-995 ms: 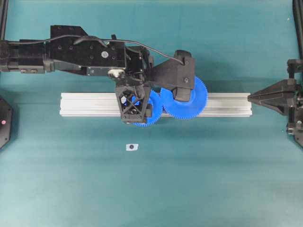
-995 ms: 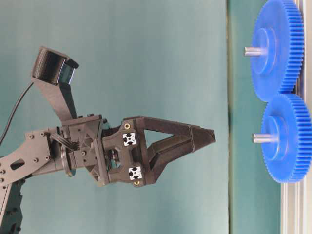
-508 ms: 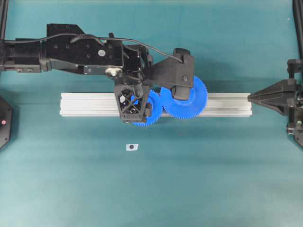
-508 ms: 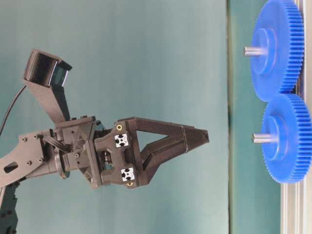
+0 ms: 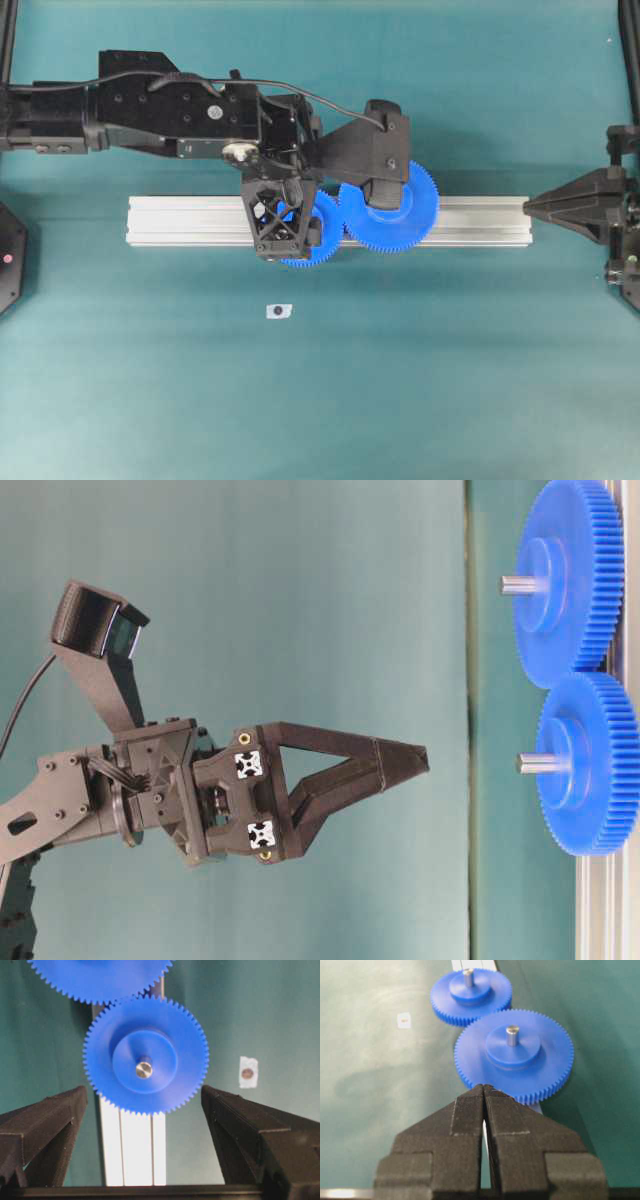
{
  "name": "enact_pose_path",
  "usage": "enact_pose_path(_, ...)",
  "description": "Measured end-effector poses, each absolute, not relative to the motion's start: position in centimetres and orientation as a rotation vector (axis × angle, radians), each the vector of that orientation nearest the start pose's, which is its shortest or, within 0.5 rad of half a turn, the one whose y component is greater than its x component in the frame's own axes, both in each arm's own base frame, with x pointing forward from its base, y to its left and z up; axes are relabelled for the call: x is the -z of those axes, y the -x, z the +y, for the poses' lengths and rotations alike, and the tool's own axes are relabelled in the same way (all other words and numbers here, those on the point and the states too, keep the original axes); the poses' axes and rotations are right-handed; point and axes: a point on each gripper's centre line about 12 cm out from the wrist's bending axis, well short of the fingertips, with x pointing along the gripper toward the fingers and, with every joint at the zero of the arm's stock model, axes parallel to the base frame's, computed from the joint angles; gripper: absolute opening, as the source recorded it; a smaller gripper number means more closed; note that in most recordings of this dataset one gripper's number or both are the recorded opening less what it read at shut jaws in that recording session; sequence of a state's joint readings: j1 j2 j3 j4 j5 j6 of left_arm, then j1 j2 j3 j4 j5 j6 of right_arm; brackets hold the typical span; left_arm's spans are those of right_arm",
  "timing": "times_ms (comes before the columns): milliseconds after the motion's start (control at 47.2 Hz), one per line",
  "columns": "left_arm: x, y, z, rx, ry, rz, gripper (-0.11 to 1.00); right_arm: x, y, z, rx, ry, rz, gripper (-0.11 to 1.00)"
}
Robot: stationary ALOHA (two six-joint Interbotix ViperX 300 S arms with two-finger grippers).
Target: Find the location of the shaft and insert the small gear.
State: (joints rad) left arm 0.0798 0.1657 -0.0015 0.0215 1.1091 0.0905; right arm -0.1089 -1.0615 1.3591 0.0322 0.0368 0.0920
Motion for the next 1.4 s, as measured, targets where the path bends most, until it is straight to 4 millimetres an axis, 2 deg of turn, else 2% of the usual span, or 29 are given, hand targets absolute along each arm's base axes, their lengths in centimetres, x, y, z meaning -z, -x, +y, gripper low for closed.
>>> enact_pose_path(1397,-25.50,-43.76,3.47,-0.016,-0.054,1.280,0.89,-19.79,-16.45,-1.78,0.128,-0.143,0.328,0.00)
